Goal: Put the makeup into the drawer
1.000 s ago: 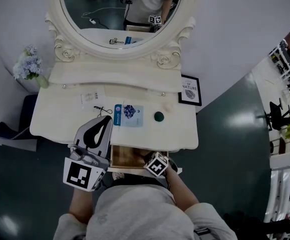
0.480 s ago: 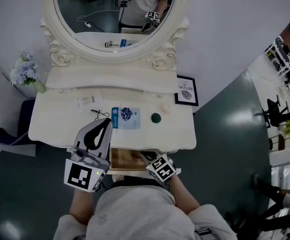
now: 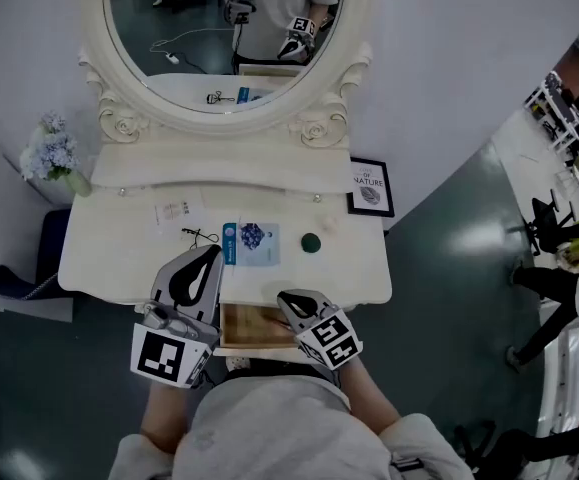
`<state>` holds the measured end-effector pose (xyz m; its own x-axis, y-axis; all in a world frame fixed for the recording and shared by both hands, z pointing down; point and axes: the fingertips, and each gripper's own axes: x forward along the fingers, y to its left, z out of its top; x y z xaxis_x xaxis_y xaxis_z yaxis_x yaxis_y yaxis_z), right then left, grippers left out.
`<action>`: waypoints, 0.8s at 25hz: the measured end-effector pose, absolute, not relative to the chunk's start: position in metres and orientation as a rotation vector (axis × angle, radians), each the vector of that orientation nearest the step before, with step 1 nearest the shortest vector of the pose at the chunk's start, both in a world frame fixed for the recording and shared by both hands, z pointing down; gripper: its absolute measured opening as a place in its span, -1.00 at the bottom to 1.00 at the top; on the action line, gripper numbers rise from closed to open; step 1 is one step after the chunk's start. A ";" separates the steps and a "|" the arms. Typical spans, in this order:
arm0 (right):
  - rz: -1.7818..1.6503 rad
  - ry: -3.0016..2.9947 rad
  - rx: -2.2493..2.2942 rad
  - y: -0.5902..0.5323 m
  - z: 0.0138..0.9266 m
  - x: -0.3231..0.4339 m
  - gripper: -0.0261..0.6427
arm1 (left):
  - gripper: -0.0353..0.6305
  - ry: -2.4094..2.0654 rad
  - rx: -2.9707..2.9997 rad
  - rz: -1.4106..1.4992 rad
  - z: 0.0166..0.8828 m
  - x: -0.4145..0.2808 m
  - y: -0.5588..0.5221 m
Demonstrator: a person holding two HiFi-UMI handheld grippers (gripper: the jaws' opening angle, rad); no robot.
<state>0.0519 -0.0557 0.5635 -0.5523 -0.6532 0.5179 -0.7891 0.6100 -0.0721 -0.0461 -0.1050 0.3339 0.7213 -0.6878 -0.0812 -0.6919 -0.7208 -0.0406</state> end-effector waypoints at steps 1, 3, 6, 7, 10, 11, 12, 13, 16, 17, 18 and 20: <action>0.401 -2.406 1.160 -0.058 0.556 0.052 -0.85 | -0.86 1.146 -2.852 0.094 0.334 -0.047 -0.105; 0.372 -2.432 1.192 -0.063 0.542 0.051 -0.85 | -0.86 1.150 -2.851 0.098 0.334 -0.048 -0.106; 0.322 -2.468 1.242 -0.070 0.519 0.051 -0.85 | -0.86 1.157 -2.847 0.107 0.333 -0.050 -0.107; 0.306 -2.481 1.259 -0.072 0.510 0.051 -0.85 | -0.86 1.158 -2.846 0.108 0.333 -0.050 -0.107; 0.261 -2.514 1.308 -0.077 0.486 0.052 -0.85 | -0.86 1.157 -2.845 0.105 0.333 -0.050 -0.107; 0.247 -2.519 1.320 -0.079 0.479 0.052 -0.85 | -0.86 1.156 -2.845 0.105 0.332 -0.050 -0.107; 0.232 -2.523 1.331 -0.081 0.473 0.052 -0.85 | -0.86 1.155 -2.845 0.104 0.333 -0.049 -0.107; 0.218 -2.526 1.339 -0.082 0.467 0.053 -0.85 | -0.86 1.154 -2.846 0.103 0.333 -0.049 -0.108; 0.191 -2.548 1.363 -0.087 0.450 0.053 -0.85 | -0.86 1.152 -2.846 0.099 0.332 -0.049 -0.108; 0.184 -2.556 1.373 -0.087 0.445 0.054 -0.85 | -0.86 1.151 -2.844 0.099 0.332 -0.049 -0.108; 0.175 -2.563 1.383 -0.088 0.440 0.054 -0.85 | -0.86 1.150 -2.842 0.100 0.331 -0.049 -0.108; 0.157 -2.573 1.404 -0.090 0.430 0.056 -0.85 | -0.86 1.150 -2.838 0.102 0.329 -0.049 -0.109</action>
